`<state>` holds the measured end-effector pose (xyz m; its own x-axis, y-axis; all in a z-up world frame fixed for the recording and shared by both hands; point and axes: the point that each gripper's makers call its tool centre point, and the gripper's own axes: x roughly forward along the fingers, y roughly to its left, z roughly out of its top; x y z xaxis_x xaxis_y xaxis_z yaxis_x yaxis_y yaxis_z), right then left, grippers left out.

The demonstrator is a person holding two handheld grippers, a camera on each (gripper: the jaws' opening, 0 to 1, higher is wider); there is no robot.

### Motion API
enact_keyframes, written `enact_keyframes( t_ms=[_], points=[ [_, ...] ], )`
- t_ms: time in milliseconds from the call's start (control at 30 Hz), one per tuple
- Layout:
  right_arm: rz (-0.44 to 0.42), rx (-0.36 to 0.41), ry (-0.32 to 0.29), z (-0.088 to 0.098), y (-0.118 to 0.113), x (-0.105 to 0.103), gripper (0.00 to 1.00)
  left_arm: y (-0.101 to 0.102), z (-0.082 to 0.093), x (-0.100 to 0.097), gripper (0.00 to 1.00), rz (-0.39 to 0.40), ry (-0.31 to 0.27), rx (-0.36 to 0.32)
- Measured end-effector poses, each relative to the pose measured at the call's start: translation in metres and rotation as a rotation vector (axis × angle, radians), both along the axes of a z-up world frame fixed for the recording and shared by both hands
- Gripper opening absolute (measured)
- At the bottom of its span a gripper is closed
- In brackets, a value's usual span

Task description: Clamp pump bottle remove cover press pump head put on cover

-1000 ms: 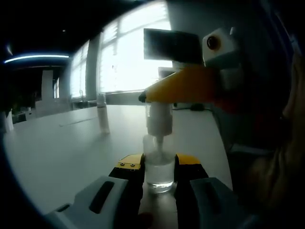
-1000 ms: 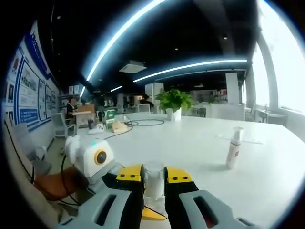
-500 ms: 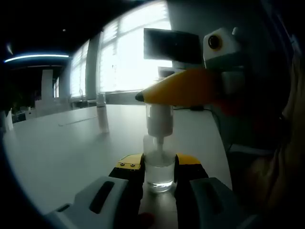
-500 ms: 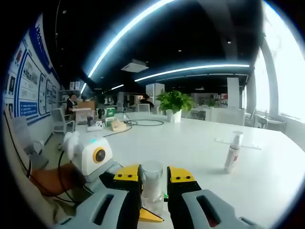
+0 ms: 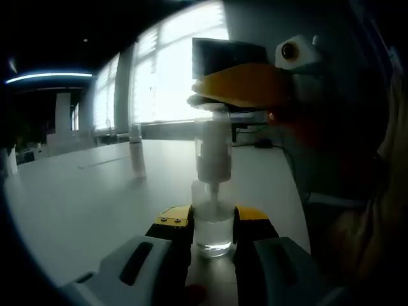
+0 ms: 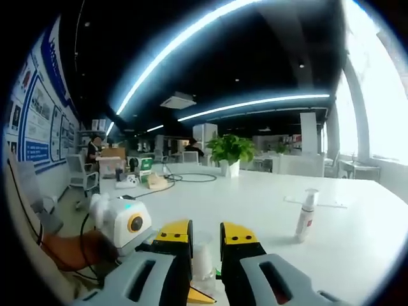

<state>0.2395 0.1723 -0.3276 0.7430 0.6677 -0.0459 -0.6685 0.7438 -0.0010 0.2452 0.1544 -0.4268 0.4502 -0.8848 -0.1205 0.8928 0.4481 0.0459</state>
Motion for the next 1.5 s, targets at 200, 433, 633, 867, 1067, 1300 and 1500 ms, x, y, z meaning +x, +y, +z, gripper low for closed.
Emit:
enact_keyframes(
  t_ms=[200, 433, 633, 867, 1067, 1300, 1500],
  points=[
    [0.003, 0.028, -0.015, 0.01, -0.002, -0.003, 0.11, 0.0, 0.0, 0.0, 0.15, 0.0, 0.0, 0.0],
    [-0.03, 0.043, -0.023, 0.015, -0.016, -0.001, 0.11, 0.0, 0.0, 0.0, 0.15, 0.0, 0.001, 0.0],
    [-0.065, 0.037, -0.028, 0.014, -0.029, 0.005, 0.09, -0.001, 0.0, 0.0, 0.15, 0.001, 0.001, 0.0],
    [-0.085, 0.029, -0.04, 0.014, -0.039, 0.005, 0.0, -0.001, 0.001, 0.0, 0.15, 0.001, 0.001, 0.0],
    [-0.082, 0.015, -0.051, 0.013, -0.042, 0.003, 0.0, -0.001, 0.001, -0.001, 0.15, -0.003, -0.008, 0.004],
    [-0.086, 0.011, -0.046, 0.007, -0.048, 0.004, 0.0, 0.0, 0.0, 0.002, 0.15, 0.0, -0.007, 0.004],
    [-0.088, -0.009, -0.054, 0.001, -0.054, 0.004, 0.0, 0.001, 0.0, 0.003, 0.15, 0.001, -0.006, 0.003]
  ],
)
